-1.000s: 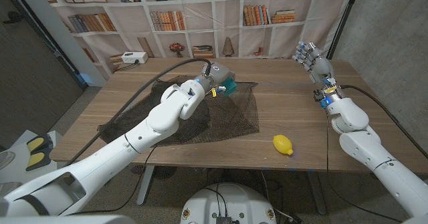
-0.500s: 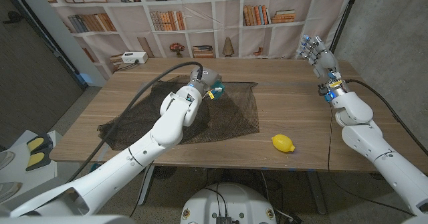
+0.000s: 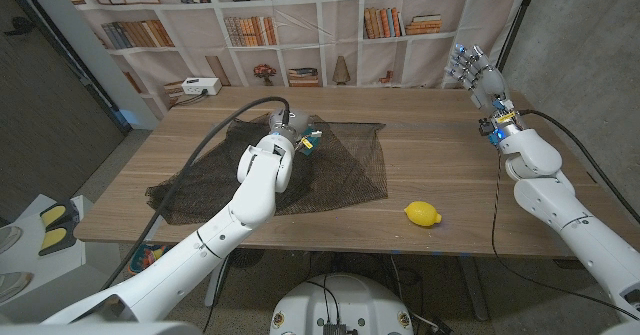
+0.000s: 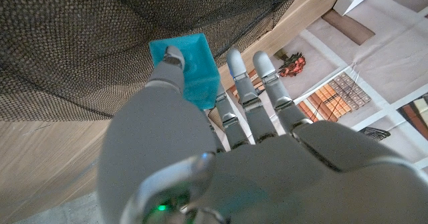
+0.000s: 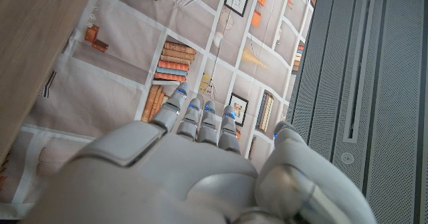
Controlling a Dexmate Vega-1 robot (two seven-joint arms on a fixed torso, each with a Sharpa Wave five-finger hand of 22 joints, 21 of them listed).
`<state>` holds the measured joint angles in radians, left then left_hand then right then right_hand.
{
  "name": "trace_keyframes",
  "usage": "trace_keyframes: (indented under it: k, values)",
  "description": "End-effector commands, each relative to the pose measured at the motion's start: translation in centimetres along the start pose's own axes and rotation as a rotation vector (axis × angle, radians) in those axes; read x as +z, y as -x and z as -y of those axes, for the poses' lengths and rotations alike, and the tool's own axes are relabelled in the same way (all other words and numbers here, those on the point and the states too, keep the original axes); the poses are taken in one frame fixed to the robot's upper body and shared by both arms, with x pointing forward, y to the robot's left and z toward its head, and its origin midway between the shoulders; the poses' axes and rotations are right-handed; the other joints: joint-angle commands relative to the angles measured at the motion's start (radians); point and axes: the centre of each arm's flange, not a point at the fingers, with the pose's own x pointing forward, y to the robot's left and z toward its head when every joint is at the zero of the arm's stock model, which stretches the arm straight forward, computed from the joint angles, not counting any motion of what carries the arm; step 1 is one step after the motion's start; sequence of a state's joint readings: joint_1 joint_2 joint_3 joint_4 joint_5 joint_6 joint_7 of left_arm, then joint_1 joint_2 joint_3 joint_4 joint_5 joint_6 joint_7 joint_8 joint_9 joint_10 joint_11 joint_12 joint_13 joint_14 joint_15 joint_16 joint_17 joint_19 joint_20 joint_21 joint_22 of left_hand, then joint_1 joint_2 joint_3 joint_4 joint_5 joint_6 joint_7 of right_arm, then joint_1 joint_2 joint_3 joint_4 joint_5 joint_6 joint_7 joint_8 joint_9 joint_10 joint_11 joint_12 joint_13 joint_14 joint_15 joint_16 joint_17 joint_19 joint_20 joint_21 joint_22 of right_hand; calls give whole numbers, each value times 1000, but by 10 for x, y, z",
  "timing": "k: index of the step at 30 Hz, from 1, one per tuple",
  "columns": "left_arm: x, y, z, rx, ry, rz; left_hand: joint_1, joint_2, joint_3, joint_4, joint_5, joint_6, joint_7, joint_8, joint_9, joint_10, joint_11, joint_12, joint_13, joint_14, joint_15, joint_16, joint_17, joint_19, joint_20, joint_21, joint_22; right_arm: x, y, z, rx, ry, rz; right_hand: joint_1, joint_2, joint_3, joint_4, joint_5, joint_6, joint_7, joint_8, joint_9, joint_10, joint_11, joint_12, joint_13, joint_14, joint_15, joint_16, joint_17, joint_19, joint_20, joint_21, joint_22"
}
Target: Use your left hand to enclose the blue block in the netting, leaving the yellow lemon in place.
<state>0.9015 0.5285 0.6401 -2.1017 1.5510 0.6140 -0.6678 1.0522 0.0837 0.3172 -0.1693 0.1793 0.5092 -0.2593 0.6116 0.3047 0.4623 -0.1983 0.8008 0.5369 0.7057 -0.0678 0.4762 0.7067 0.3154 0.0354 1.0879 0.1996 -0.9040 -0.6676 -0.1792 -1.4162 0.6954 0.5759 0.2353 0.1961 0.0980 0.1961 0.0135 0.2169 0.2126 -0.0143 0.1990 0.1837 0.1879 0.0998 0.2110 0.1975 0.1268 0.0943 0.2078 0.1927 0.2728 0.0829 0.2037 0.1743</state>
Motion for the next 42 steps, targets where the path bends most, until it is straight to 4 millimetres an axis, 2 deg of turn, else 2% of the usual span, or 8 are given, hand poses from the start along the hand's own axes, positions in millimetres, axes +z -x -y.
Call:
trace_keyframes:
  k: [1,20,22,24,28,31,35,42]
  values:
    - [-22,-19,26,-131,19,-88,68,74,34,27,-1,375,169,63,0,15,-6,1,1,7,-159,-2,5,0,1,6,3,5,-11,-1,17,16,0,0,-1,4,-4,-2,6,-2,-3,5,13,-3,-3,3,8,-1,-2,4,9,-3,0,4]
    - [-41,-50,51,-266,-31,-134,73,63,31,19,-4,383,170,68,-9,16,-5,4,-1,8,-159,-6,26,-4,2,21,0,-1,-21,-8,13,18,-18,0,-1,5,-5,-3,7,-2,-3,5,12,-2,-4,3,8,-3,-3,4,9,-5,0,4]
    - [-42,-52,50,-287,-41,-131,12,13,-7,37,0,228,143,-7,-31,-31,-5,-35,-31,-27,-152,-59,-9,-36,11,21,-6,-2,-22,-8,11,19,-18,0,-1,5,-5,-3,7,-2,-3,5,13,-2,-4,3,8,-2,-3,4,9,-4,0,4]
    - [-42,-55,47,-309,-49,-124,-82,-37,-41,58,20,33,85,-151,-89,-97,-1,-99,-87,-92,-136,-167,-97,-90,38,-6,-17,-4,-23,-8,9,15,-18,0,-1,5,-5,-3,7,-1,-3,5,12,-2,-4,3,8,-2,-3,4,9,-4,0,4]
    - [-41,-58,40,-335,-54,-109,-193,-89,-91,88,37,-194,91,-313,-113,-223,23,-195,-151,-208,-93,-268,-183,-172,69,-69,-22,-7,-26,-8,8,9,-19,0,-1,5,-5,-4,7,-1,-3,5,12,-4,-5,3,9,-3,-3,4,10,-4,0,4]
    - [-40,-60,35,-347,-58,-98,-242,-124,-126,101,50,-281,97,-371,-115,-292,43,-256,-179,-280,-67,-287,-221,-206,80,-103,-22,-8,-27,-8,5,8,-18,0,-1,5,-5,-4,6,-2,-4,5,11,-2,-5,3,8,-3,-3,4,9,-4,0,4]
    - [-40,-60,27,-349,-59,-84,-282,-150,-158,115,66,-355,121,-411,-115,-353,72,-312,-201,-350,-29,-292,-254,-241,90,-137,-22,-8,-26,-8,-5,8,-13,-1,-1,6,-5,-4,6,-1,-4,5,11,-2,-5,3,9,-1,-3,4,10,-5,0,4]
    - [-42,-57,15,-345,-53,-73,-351,-175,-207,147,85,-435,143,-428,-115,-407,116,-366,-222,-443,19,-292,-288,-309,106,-193,-21,-8,-22,-14,-8,6,-21,-1,-1,6,-5,-4,6,-2,-4,5,13,-2,-5,3,9,-2,-3,4,10,-5,0,4]
